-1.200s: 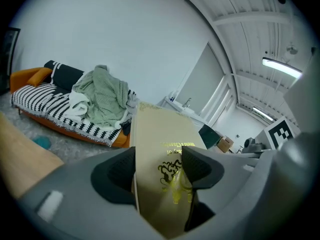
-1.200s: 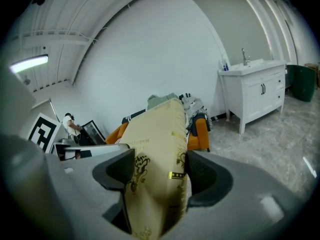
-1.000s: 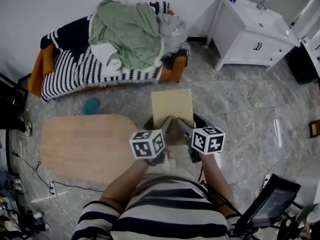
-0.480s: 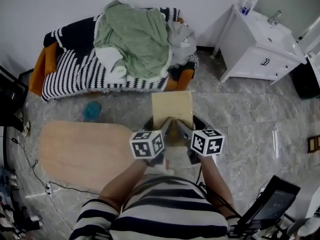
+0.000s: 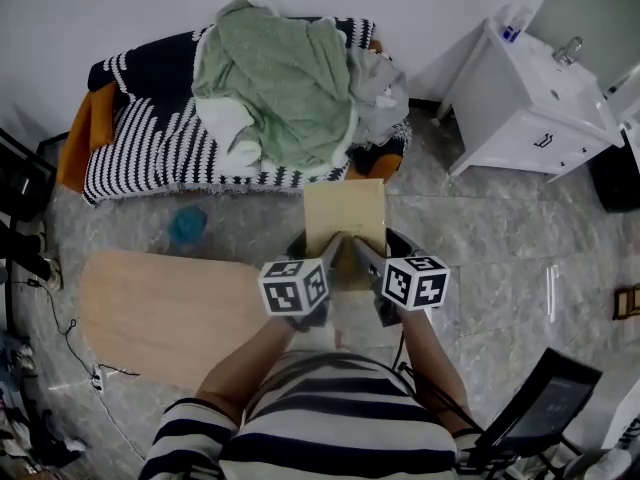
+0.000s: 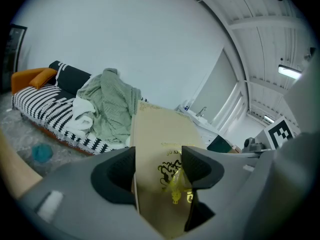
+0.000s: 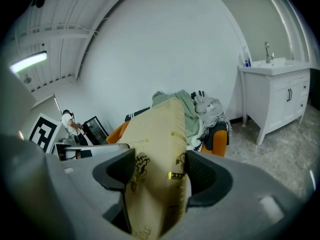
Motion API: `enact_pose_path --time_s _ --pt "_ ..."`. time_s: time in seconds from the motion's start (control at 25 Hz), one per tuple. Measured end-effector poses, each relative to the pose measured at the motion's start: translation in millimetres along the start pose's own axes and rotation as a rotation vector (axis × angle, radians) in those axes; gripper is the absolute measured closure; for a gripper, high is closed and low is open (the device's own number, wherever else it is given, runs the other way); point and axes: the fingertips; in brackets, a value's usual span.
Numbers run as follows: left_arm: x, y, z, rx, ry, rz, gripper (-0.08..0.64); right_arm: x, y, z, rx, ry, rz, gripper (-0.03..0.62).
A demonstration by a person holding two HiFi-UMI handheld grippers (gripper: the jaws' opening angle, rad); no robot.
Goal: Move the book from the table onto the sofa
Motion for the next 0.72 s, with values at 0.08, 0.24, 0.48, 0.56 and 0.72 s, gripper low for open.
enact_pose_path --time_s 0.08,0.24,0.48,0.56,0.72 --pt "-8.0 -4.0 6.6 -0.003 0.005 0.000 0.268 -4.9 -10.2 1.0 -0.003 0.000 0.003 0.272" --pt "-22.7 -11.0 18.6 -0.005 0.010 -0.002 0.270 -12.9 -28.9 2.2 -0.009 -0.001 0.008 0.272" --pt "-44.3 -14.3 30.1 -0.014 0.011 -0.022 0.272 -28.7 -49.1 7.2 -0.029 0.010 0.006 0.273" --pt "-50.4 -13.3 33.7 -0.018 0.018 -0.031 0.272 -33.8 -54.4 10.3 -0.038 0.021 0.009 0.273" --pt "-64.8 -17.3 40.7 -0.038 0.022 -0.055 0.272 -44.6 -69.4 11.0 -0.063 0.033 0.007 0.273"
Point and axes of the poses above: the fingertips, and each gripper's own axes: y backward along the fingers, z to its left, x out of its underside, and after that the axes turned 15 degrees about y, right-handed
